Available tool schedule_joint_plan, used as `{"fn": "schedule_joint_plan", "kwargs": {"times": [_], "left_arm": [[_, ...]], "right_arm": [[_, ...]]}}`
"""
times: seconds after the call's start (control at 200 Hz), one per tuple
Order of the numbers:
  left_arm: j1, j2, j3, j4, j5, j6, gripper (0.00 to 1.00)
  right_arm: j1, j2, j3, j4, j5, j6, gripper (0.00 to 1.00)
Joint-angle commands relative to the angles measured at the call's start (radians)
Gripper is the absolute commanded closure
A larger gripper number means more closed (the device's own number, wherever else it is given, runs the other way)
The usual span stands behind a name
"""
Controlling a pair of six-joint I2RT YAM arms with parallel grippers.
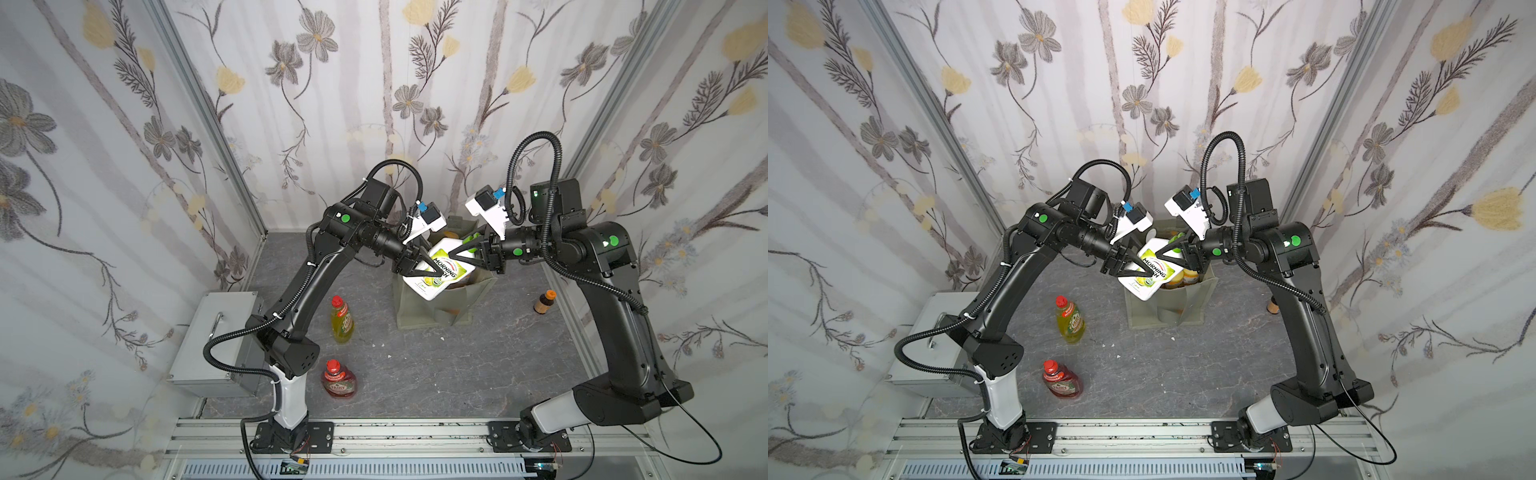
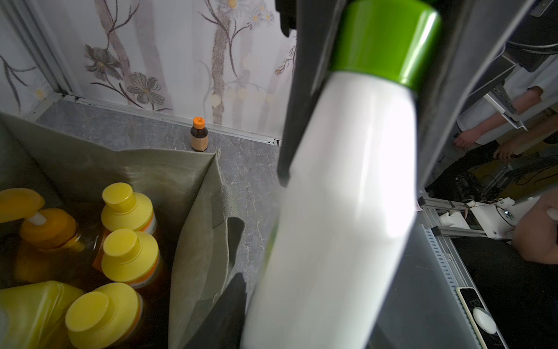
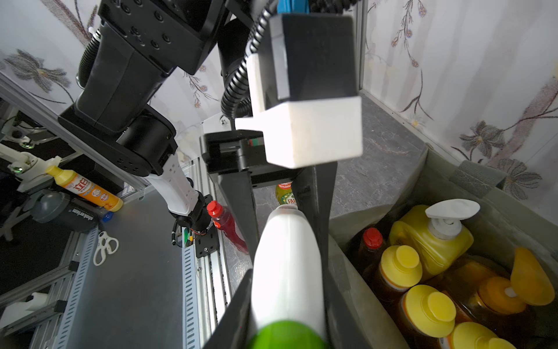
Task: Pack dish soap into the shopping bag
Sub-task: Adjust the bottle of dish soap.
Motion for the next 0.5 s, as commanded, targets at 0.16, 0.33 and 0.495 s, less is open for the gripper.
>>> {"fn": "schedule_joint_plan", "kwargs": {"times": [0.16,0.33,0.495], "left_arm": [[-0.009,-0.100,-0.202,0.277,0.093,-0.188,0.90],[-0.004,-0.205,-0.394,0.574,-0.009,-0.376,0.99],[-0.003,-0.283,-0.558,0.866,-0.160,-0.562,0.99]], "right_arm": [[-0.029,-0.014,-0.042,0.257,-0.015,0.035,0.81],[-0.067,-0.040,-0.074,0.353,0.049,0.162,0.48],[-0.072,-0.117,-0.160,0.525,0.197,0.359,0.28]]}}
